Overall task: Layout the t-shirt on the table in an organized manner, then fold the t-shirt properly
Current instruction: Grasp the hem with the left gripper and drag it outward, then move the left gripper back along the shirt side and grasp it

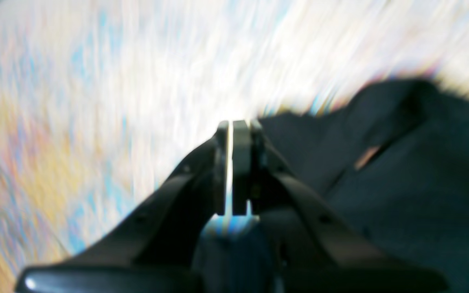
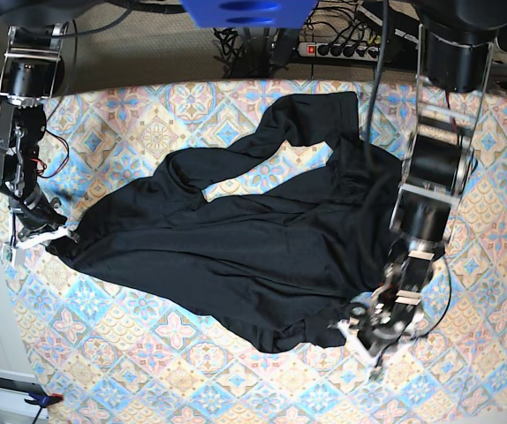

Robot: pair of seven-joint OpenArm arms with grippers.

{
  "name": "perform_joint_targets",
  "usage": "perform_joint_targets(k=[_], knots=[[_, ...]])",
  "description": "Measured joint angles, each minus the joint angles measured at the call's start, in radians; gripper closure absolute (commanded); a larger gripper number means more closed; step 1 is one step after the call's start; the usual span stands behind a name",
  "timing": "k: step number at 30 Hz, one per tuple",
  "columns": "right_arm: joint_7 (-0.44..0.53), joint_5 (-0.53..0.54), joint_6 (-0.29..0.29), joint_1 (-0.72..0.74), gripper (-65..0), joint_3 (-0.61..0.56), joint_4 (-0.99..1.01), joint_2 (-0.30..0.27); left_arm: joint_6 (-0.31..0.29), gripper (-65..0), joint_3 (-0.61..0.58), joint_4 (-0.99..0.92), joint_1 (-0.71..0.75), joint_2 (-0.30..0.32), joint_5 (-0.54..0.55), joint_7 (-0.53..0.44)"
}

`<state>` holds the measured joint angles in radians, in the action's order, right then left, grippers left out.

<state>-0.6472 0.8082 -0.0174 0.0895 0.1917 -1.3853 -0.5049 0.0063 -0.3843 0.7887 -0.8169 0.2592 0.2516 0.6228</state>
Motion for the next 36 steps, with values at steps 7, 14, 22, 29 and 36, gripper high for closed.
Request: perform_joint_targets(k=[7, 14, 22, 29, 36], knots=[[0.003, 0.003, -0.004, 0.002, 0.0, -0.006, 0.000, 0.001, -0.002, -22.5, 0.333, 0.294, 0.261, 0.107, 0.172, 0.141], [0.000, 0.004, -0.007, 0.002, 0.0, -0.008, 0.000, 0.001, 0.002, -26.7, 0.449, 0.289, 0.359, 0.123, 0.179, 0.133], [0.000, 0.004, -0.005, -0.006, 0.0, -0.007, 0.000, 0.003, 0.001, -26.7, 0.450, 0.290, 0.430, 0.111, 0.189, 0.102], [0.000, 0.004, -0.005, -0.006, 0.0, -0.008, -0.002, 0.003, -0.009, -26.7, 0.512, 0.290, 0.478, 0.110, 0.199, 0.097], [0.000, 0.004, -0.005, -0.006, 0.0, -0.010, -0.002, 0.035, 0.001, -26.7, 0.533, 0.290, 0.507, 0.108, 0.190, 0.096]])
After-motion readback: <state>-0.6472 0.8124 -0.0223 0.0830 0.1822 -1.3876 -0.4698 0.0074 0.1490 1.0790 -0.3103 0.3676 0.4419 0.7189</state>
